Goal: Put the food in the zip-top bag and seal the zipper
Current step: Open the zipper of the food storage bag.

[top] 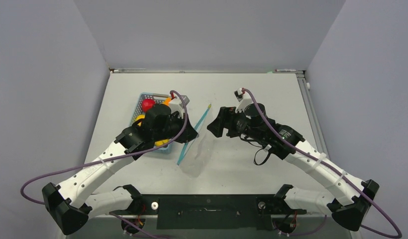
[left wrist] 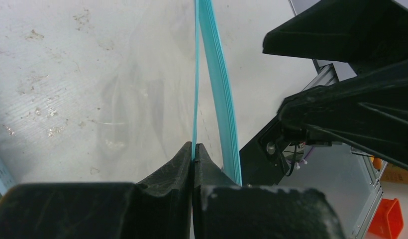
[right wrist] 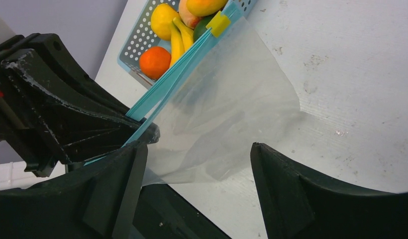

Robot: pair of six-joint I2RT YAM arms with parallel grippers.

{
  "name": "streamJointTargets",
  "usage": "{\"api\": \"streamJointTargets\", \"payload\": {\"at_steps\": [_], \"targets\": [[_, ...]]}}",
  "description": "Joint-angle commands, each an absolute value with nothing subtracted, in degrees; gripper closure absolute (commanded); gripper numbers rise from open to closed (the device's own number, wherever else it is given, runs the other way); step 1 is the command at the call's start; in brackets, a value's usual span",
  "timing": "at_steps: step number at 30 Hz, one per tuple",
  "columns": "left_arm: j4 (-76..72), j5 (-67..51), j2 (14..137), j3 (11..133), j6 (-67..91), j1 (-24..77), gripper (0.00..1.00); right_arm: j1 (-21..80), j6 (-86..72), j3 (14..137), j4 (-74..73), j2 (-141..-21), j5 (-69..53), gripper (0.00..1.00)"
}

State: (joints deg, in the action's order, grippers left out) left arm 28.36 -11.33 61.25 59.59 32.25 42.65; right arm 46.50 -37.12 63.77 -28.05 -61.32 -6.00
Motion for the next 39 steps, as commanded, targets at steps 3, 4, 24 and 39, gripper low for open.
{"api": "streamJointTargets", "payload": {"at_steps": [3, 4, 24, 39], "targets": [[25.99, -8.00, 62.61, 63.77, 31.74, 45.94, 1.00, 48.15, -39.24, 66.97, -23.87, -63.73, -4.33, 0.21], [25.99, -7.54, 62.88, 64.01, 31.81, 46.47, 1.00, 48.38, -39.33, 67.24, -23.67, -64.15, -4.24, 0.20], [25.94, -5.34, 63.08, 65.18, 31.73, 48.96, 1.00, 52.55, -40.20, 67.34, -24.10, -67.66, 1.57, 0.21], [26.66, -4.32, 60.55, 64.73, 31.65, 49.01, 1.00, 53.28, -40.64, 66.63, -24.94, -69.96, 4.20, 0.27]]}}
